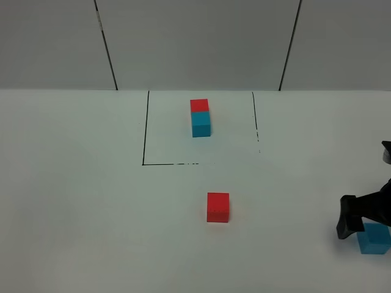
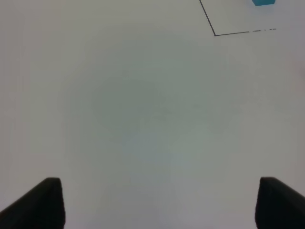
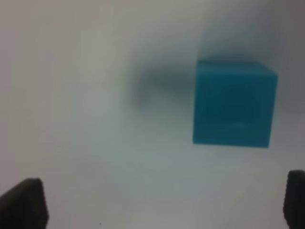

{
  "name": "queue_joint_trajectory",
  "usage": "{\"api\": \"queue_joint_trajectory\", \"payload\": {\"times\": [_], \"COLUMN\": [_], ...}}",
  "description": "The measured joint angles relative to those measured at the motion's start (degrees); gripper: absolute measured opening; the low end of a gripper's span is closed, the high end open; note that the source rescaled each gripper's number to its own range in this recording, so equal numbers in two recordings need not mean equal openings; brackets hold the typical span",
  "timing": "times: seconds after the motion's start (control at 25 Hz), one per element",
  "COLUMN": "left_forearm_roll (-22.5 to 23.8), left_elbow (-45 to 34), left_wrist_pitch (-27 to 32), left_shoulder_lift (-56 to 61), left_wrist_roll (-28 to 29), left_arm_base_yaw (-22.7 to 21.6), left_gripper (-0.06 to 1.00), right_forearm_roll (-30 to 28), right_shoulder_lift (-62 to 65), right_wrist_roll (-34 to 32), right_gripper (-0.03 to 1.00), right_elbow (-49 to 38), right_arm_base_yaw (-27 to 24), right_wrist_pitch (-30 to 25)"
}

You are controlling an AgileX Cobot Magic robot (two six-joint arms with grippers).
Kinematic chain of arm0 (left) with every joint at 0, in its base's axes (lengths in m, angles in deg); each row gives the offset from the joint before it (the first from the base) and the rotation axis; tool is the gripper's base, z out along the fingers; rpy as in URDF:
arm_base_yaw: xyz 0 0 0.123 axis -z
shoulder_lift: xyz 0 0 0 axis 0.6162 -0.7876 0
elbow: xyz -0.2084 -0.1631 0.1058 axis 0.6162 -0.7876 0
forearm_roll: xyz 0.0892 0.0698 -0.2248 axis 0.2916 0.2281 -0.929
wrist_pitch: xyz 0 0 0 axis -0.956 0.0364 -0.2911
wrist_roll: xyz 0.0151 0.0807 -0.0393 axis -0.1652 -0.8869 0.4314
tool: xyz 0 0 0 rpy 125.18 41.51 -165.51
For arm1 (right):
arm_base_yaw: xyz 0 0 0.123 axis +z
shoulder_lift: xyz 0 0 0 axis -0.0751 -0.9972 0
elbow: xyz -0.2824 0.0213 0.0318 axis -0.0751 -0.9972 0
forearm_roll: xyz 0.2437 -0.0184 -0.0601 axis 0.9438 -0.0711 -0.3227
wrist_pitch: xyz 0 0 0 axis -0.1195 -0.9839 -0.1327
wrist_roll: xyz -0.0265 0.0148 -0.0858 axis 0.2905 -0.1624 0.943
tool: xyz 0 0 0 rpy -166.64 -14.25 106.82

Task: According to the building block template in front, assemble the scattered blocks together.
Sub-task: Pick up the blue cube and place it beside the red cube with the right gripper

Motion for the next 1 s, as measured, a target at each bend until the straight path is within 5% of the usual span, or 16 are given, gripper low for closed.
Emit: {"api": "queue_joint_trajectory", "payload": {"times": [0.36,1.0], "left_forearm_roll": [0.0,0.0], "left_elbow": [0.0,0.0], "left_wrist_pitch": [0.0,0.0], "left_shoulder_lift": [0.0,0.0], "left_wrist_roll": [0.0,0.0], "left_arm_base_yaw": [0.0,0.0], "left_gripper": [0.7,0.7], "right_forearm_roll": [-4.2,-6.5], "right_shoulder_lift": [-7.1,-12.9], "right_wrist_roll": [-1.1,-0.8], "right_gripper": [1.0,1.0], "right_elbow": [0.3,0.3], "right_arm_base_yaw": [0.0,-2.3], "right_wrist_pitch": [7.2,10.3]}}
